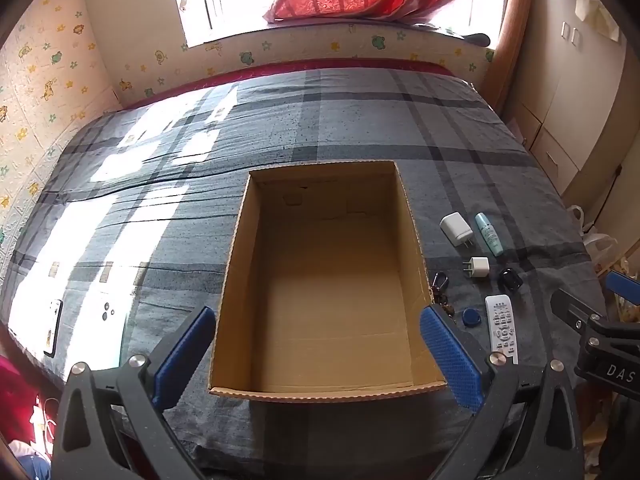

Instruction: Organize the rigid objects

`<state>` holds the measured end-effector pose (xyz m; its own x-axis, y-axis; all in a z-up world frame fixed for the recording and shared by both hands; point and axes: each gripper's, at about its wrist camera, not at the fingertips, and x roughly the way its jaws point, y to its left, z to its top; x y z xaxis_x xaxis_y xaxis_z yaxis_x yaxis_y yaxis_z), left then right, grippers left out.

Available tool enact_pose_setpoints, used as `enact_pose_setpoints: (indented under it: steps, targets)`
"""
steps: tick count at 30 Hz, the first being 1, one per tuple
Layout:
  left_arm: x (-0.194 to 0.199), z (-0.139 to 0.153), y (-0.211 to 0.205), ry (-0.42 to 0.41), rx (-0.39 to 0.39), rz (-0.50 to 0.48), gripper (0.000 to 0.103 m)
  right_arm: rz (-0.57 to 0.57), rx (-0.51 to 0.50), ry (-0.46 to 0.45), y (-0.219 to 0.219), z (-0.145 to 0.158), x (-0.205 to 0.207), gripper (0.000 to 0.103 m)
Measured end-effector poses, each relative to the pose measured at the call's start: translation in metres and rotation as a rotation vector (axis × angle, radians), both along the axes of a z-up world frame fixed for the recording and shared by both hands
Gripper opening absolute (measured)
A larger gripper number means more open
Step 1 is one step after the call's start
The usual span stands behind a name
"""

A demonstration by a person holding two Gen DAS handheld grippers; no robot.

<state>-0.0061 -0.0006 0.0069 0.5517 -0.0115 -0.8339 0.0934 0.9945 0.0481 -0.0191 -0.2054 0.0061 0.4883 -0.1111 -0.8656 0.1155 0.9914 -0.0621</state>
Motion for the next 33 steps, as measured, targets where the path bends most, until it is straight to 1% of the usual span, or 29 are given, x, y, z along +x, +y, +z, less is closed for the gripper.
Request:
enact_pose_setpoints:
  steps: [23,33]
  targets:
    - [-0.0053,0.001,-0.0018,-0.005,0.004,-0.015,0.103,-0.003,0.001,0.001,-0.0007,-0.0006,0.0019,0.103]
    - [-0.0055,-0.0041,0.0007,0.001,0.003,-0.017,0.103,-0.006,0.009,0.006,-0.0009,-0.0018,0.0032,0.103]
